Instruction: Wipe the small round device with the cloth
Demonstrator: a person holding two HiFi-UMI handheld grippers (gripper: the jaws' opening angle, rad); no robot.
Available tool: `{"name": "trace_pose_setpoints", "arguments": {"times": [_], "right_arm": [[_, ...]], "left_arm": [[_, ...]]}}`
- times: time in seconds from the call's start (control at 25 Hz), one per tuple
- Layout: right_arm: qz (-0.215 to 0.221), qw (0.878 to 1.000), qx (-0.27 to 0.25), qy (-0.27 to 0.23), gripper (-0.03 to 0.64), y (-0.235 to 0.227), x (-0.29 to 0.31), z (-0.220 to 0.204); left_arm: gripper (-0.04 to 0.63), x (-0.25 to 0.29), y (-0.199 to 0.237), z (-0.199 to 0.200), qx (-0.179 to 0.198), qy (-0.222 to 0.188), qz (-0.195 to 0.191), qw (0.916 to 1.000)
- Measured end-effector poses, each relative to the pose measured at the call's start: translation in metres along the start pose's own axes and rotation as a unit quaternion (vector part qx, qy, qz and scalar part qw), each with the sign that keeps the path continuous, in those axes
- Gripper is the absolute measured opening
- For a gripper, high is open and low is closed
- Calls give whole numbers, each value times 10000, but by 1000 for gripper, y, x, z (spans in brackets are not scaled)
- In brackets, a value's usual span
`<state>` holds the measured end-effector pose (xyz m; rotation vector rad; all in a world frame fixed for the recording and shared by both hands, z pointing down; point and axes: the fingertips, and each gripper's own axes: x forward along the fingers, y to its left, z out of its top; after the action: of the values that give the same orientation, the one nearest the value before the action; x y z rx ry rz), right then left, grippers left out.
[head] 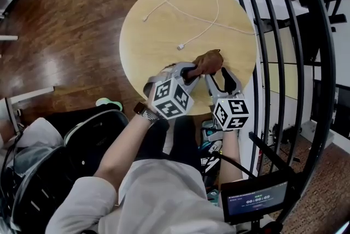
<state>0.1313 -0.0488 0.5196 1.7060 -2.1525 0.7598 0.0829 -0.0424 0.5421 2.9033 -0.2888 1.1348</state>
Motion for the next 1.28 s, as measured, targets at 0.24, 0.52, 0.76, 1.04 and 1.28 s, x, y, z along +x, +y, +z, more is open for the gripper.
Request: {"name": "trace_pose_setpoints", "arguments": {"times": [0.24,0.52,0.76,1.04,1.28], "right_arm": [[-57,10000,77,21,244,7,14,12],[146,9982,-557,-161,244,14,6,12],[948,9907,-969,-80,245,22,4,2],[1845,9677,-1694,292,327,34,19,-13],[1813,9557,-2273,462,345,37,39,-14]], "left_arm": [[97,-3,26,-12,-230,101,-122,9996],[97,6,26,-30,-507,322,-239,9979],[97,23,18,-56,-628,743,-466,9942],[97,39,10,-81,-552,1191,-284,9909],[97,9,26,-80,-1457,754,-42,9864]]}}
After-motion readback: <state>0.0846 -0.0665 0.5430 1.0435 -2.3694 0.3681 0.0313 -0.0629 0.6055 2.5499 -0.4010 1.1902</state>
